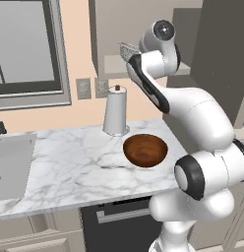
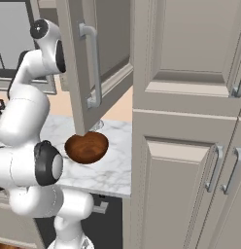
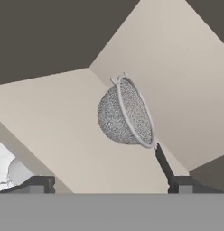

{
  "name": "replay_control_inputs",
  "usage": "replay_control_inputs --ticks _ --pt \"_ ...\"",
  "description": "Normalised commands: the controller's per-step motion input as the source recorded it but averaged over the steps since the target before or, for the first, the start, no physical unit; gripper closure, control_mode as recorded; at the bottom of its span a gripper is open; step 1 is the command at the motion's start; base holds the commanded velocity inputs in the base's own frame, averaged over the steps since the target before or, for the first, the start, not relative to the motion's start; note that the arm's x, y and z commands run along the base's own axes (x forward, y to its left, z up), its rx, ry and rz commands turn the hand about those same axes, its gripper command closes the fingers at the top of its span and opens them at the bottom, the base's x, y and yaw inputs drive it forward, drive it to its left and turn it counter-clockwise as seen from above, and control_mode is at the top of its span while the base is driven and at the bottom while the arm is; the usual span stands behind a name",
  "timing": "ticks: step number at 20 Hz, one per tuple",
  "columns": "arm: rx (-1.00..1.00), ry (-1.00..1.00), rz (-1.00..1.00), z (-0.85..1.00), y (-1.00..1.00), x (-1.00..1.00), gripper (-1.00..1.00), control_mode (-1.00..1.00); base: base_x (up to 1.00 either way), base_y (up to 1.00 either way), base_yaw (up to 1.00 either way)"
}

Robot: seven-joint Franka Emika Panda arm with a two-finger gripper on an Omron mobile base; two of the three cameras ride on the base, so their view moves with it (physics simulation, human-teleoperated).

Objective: Open the cabinet and setup a tea strainer by placing it in the bowl upright.

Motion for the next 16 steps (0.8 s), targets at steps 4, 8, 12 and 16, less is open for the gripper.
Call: replay_control_inputs --ticks 4,8,12,16 --pt "0.00 0.01 0.11 0.00 0.00 0.33 -1.00 -1.00 0.00 0.00 0.00" --pt "0.00 0.00 0.11 0.00 0.07 0.37 -1.00 -1.00 0.00 0.00 0.00" --pt "0.00 0.03 0.07 0.00 0.04 0.41 -1.00 -1.00 0.00 0.00 0.00" --pt "0.00 0.18 0.00 -0.01 0.00 0.44 -1.00 -1.00 0.00 0.00 0.00"
